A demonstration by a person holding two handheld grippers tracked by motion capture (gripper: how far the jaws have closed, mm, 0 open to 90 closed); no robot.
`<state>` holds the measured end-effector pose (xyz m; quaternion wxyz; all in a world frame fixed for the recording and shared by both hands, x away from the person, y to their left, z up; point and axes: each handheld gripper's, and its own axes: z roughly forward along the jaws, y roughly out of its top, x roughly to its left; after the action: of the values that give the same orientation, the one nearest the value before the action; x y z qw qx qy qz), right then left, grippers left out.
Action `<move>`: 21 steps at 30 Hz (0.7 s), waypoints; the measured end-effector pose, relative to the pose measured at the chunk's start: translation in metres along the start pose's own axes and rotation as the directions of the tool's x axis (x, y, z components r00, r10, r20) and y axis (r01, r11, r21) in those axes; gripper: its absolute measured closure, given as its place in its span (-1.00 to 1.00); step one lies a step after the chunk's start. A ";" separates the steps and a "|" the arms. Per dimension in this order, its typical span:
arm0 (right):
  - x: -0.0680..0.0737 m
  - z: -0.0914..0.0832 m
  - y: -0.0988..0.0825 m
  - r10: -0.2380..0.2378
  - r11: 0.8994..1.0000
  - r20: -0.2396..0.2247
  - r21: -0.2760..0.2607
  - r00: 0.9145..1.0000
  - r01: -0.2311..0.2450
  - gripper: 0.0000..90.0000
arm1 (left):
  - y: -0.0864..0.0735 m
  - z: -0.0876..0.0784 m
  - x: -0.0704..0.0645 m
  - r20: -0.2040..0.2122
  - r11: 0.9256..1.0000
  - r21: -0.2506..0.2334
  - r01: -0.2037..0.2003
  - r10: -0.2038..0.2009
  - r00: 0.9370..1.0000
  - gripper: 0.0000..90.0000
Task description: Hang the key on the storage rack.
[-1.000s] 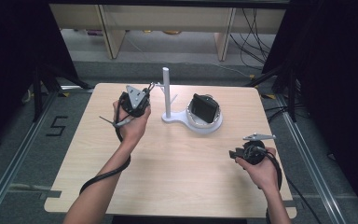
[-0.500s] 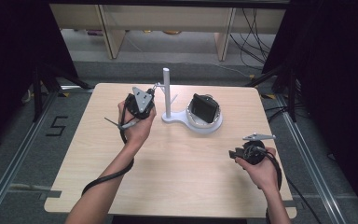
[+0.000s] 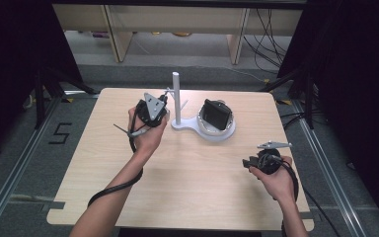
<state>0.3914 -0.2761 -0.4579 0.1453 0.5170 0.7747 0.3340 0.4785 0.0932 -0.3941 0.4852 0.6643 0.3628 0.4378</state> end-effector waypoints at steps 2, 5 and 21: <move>-0.002 0.001 0.000 -0.014 1.000 -0.008 -0.009 1.000 0.014 0.43 | -0.001 0.000 0.001 0.010 1.000 0.000 0.015 -0.015 1.000 0.85; 0.000 0.000 0.000 0.010 1.000 -0.003 0.015 1.000 -0.010 0.43 | -0.003 -0.001 0.001 0.028 0.999 0.001 0.034 -0.034 0.999 0.76; -0.001 0.000 -0.001 0.008 1.000 -0.006 0.010 1.000 -0.008 0.39 | -0.028 -0.034 0.028 0.103 0.991 0.054 0.119 -0.124 0.987 0.24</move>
<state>0.3912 -0.2771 -0.4582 0.1390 0.5195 0.7748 0.3324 0.4554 0.1364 -0.4094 0.5135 0.6746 0.3869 0.3627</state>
